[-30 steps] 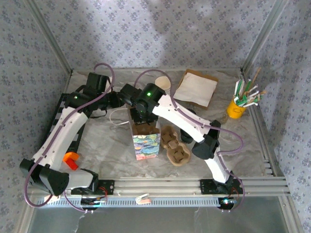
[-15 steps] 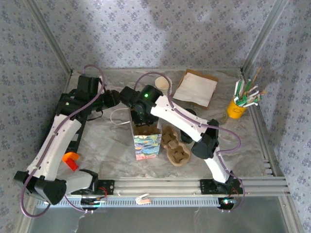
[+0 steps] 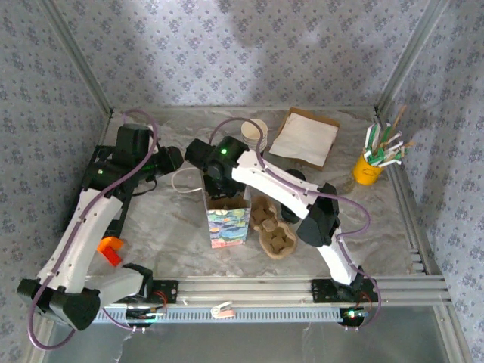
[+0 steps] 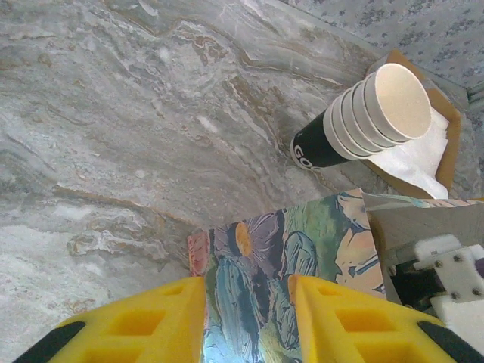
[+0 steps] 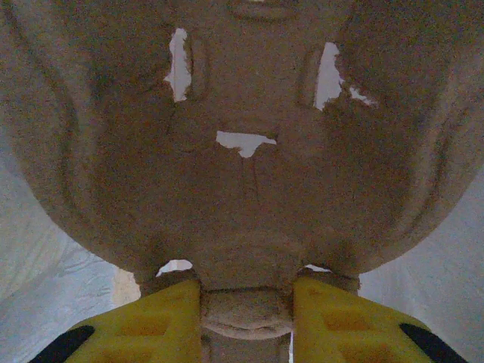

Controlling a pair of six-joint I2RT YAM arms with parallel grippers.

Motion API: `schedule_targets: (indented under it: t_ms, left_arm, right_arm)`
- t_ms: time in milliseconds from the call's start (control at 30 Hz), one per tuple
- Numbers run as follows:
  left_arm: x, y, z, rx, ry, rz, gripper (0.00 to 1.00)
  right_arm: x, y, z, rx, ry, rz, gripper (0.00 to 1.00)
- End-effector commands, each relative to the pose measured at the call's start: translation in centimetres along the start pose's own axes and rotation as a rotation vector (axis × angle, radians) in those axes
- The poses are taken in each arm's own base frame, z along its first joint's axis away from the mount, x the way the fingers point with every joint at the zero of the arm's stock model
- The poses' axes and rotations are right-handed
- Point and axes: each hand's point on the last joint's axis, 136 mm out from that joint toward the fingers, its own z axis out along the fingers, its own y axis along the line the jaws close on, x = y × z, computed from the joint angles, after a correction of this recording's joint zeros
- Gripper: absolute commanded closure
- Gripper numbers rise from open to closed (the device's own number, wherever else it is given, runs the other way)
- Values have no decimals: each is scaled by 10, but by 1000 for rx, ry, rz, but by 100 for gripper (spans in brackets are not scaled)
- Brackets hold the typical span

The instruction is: Pack the takeout coffee

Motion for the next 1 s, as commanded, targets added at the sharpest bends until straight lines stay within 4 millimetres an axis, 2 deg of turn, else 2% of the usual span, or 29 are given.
schedule_targets:
  t_ms: [0, 300, 633, 767, 967]
  left_arm:
    - [-2, 6, -8, -15, -31, -22, 63]
    - [1, 12, -10, -37, -34, -23, 63]
    - [3, 14, -10, -44, -28, -24, 61]
    - [4, 15, -10, -47, -30, -26, 61]
    - [6, 16, -10, -49, -22, -24, 59]
  right_arm:
    - [0, 1, 8, -13, 12, 31, 69]
    - [2, 4, 27, -24, 40, 38, 69]
    - [1, -4, 36, 5, 29, 36, 66]
    - [0, -1, 44, -13, 30, 38, 65]
    - [-6, 0, 35, -13, -2, 26, 55]
